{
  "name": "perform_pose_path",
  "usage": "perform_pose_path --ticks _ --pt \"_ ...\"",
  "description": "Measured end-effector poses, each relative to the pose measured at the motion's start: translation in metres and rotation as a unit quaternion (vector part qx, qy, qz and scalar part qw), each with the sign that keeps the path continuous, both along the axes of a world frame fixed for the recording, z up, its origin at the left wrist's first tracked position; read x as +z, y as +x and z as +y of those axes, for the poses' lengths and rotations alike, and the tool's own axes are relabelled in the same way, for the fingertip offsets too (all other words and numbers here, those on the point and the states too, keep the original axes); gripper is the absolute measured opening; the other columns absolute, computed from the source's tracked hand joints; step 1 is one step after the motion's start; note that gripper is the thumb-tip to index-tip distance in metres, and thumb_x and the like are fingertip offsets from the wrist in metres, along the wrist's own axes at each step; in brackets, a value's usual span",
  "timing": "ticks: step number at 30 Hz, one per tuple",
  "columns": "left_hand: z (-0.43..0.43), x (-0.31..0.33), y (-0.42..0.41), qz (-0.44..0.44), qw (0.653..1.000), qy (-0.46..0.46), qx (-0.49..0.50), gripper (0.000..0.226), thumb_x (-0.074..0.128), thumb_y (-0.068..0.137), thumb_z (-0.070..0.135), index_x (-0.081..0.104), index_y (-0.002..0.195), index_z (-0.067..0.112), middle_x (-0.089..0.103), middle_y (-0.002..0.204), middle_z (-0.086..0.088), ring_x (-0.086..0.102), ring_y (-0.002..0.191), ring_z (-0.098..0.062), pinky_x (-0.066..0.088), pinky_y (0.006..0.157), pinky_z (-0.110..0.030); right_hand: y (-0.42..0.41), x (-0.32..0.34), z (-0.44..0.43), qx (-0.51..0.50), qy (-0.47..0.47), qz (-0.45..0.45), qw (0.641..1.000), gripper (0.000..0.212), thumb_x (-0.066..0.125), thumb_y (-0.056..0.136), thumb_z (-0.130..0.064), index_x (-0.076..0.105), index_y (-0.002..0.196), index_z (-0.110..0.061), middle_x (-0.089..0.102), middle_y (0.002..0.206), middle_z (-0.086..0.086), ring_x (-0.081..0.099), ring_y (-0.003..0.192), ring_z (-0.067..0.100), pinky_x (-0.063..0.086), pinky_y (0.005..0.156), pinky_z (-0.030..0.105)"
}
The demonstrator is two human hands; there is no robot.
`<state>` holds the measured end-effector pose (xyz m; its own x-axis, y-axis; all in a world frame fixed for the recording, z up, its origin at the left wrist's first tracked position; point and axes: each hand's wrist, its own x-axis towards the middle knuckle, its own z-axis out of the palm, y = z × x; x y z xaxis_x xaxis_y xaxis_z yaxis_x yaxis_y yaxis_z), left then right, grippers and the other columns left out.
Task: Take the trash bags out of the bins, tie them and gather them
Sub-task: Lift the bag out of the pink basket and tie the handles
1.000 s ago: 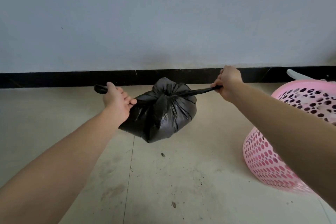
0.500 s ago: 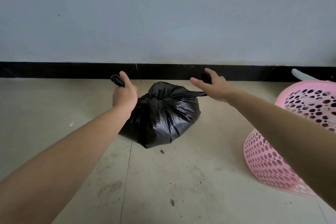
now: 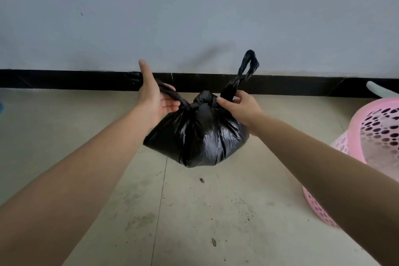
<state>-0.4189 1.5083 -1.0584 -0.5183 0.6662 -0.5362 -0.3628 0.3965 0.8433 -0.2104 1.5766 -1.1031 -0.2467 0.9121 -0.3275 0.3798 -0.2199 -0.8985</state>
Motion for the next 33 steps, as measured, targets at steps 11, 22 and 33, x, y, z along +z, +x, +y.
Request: perform_pose_path --ticks 11,22,33 --pt "-0.020 -0.061 0.015 0.386 0.910 -0.034 -0.146 0.039 0.055 0.101 0.035 0.063 0.080 0.003 0.053 0.066 -0.005 0.050 0.062 -0.022 0.033 0.051 -0.027 -0.008 -0.021 -0.010 -0.008 0.127 -0.010 0.992 0.021 0.067 0.092 -0.033 0.059 0.111 -0.028 0.071 0.093 -0.010 0.068 0.089 0.010 0.056 0.088 0.038" --pt "-0.012 -0.105 0.058 0.623 0.768 0.061 -0.133 0.036 0.037 0.107 0.030 0.058 0.090 0.007 0.051 0.055 0.000 0.053 0.046 -0.022 0.030 0.040 -0.028 -0.019 -0.036 -0.048 -0.107 0.137 -0.080 0.981 0.030 0.037 0.105 -0.038 0.051 0.126 -0.022 0.062 0.094 -0.008 0.064 0.090 0.019 0.040 0.068 0.030" --pt "-0.017 -0.140 0.065 0.606 0.770 -0.044 -0.193 0.026 0.037 0.106 0.032 0.037 0.086 0.015 0.046 0.059 -0.001 0.041 0.049 -0.021 0.017 0.042 -0.028 -0.016 -0.089 -0.053 -0.057 0.144 -0.145 0.977 0.039 0.034 0.104 -0.023 0.041 0.141 -0.014 0.059 0.129 0.011 0.056 0.116 0.029 0.044 0.093 0.038"
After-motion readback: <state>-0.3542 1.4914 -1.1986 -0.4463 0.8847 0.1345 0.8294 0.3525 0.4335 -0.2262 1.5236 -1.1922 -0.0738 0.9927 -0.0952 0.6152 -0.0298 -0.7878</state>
